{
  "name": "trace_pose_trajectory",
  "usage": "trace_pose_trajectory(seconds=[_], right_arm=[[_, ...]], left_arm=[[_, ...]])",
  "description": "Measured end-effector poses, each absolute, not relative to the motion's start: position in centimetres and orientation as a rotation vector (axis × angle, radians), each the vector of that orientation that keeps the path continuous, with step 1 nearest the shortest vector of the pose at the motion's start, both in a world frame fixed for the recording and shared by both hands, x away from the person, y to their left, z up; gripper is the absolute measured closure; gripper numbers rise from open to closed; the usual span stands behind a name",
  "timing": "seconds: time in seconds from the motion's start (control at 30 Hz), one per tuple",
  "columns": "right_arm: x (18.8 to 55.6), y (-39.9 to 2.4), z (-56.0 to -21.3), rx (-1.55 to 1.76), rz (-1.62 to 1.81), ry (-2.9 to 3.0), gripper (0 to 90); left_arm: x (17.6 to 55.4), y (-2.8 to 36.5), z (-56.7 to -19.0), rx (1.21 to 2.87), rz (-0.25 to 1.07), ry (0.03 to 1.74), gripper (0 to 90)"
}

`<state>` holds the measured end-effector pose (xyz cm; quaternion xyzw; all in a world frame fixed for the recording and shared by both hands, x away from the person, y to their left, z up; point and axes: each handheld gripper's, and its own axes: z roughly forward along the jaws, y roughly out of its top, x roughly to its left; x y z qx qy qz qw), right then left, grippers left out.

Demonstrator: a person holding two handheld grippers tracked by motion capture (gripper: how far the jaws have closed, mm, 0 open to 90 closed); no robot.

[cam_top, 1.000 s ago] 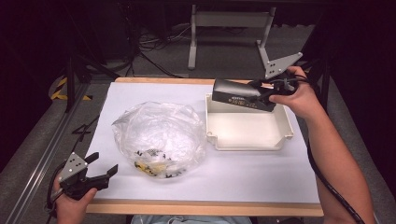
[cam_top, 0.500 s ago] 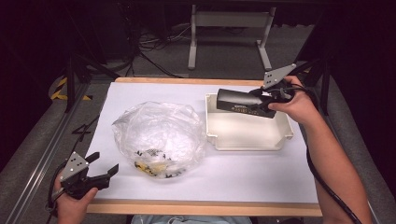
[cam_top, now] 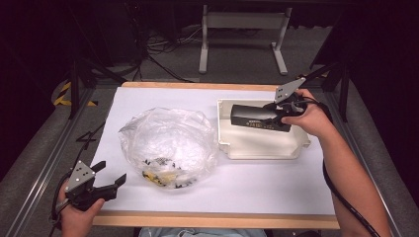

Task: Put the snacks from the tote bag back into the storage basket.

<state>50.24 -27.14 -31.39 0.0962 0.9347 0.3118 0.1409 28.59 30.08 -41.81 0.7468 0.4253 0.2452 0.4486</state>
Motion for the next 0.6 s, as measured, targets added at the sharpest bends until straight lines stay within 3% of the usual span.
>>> trace_pose_trajectory(seconds=[0.6], right_arm=[[51.1,-27.2,-34.7,0.264,0.834,2.77,43.2]], left_arm=[[28.1,29.7,-41.8,1.854,0.652,1.073,18.1]])
